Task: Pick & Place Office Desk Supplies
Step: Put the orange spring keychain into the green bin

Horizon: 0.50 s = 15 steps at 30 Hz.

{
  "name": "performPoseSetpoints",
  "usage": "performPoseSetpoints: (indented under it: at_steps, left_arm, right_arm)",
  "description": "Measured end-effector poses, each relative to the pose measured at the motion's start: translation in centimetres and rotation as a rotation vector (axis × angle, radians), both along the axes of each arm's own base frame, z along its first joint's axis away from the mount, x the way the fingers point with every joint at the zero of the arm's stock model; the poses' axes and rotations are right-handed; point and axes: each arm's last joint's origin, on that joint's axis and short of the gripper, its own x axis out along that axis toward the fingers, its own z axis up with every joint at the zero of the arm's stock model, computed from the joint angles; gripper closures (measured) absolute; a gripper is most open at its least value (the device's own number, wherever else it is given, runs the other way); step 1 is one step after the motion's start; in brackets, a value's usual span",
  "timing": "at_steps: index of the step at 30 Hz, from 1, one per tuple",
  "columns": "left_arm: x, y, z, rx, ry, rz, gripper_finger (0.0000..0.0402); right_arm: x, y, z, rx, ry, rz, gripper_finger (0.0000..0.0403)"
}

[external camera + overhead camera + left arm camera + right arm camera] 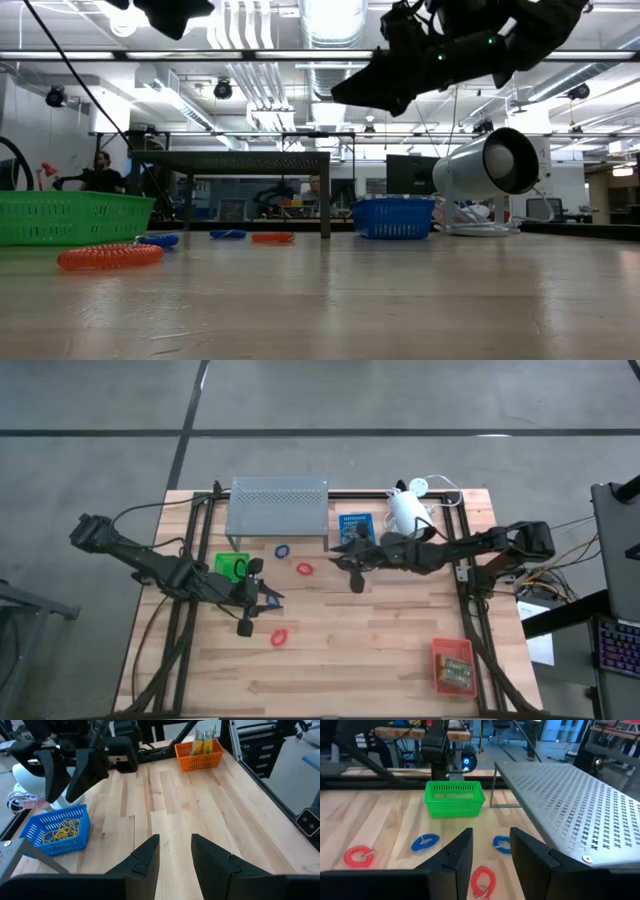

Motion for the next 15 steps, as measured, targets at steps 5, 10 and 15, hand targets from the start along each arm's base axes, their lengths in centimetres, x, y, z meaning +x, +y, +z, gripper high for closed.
performPoseSetpoints:
  at_steps: [5, 10, 15]
  left_arm:
    - [0.0, 0.0, 0.0, 0.002, 0.005, 0.0, 0.0285]
    - [0.0, 0.0, -0.1, 0.004, 0.008, -0.001, 0.0285]
    - [0.0, 0.0, -0.1, 0.007, 0.01, -0.001, 0.0285]
  right_arm:
    - [-0.8, 0.1, 1.6, -0.033, -0.035, 0.006, 0.0275]
    - [-1.6, 0.1, 2.5, -0.059, -0.021, 0.009, 0.0275]
    - [-2.1, 0.2, 2.9, -0.058, -0.005, 0.009, 0.0275]
